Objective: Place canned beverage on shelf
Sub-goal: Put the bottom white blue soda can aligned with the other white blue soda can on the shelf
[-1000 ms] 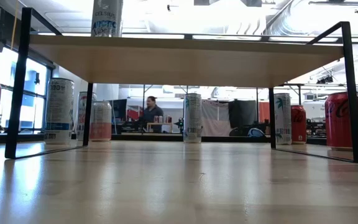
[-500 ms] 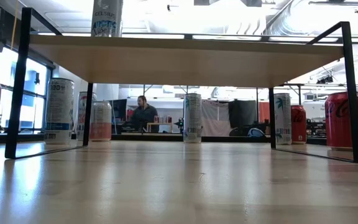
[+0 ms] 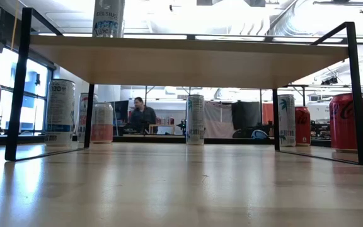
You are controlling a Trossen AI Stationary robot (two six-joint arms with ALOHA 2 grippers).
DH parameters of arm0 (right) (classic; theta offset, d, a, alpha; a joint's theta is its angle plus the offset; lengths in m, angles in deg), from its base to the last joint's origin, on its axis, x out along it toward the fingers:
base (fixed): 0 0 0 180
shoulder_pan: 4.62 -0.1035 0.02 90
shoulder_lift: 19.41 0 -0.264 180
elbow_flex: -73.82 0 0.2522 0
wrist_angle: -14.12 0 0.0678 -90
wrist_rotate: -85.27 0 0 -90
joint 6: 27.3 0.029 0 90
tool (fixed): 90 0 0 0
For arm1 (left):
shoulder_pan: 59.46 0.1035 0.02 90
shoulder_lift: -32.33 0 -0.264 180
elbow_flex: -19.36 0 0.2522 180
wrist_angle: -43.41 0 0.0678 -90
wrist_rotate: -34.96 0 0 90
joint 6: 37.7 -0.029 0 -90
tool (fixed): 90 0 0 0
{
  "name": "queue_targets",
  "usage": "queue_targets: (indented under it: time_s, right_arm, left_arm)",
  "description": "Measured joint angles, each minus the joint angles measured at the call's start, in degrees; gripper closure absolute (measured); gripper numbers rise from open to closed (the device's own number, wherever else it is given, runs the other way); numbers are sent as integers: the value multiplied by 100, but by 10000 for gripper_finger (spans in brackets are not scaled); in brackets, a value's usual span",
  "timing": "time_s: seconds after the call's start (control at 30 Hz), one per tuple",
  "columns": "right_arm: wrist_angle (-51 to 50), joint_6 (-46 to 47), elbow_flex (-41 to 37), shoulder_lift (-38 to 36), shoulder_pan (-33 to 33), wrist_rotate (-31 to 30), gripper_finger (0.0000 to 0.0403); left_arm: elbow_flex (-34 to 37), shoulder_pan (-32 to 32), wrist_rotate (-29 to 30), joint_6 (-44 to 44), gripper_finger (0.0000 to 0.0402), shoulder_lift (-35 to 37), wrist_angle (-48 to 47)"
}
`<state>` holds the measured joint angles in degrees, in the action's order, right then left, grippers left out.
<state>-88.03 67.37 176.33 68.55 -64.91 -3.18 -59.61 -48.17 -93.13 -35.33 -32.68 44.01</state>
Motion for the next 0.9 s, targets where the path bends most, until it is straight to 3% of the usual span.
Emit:
queue_targets:
  time_s: [0.6, 0.9]
  right_arm:
    - [445, 39, 0, 297, -509, -782, 104]
    - [591, -771, 0, 742, -609, -179, 104]
  left_arm:
    - [0, -5, -9, 44, 64, -17, 5]
    - [0, -52, -10, 32, 64, -35, -93]
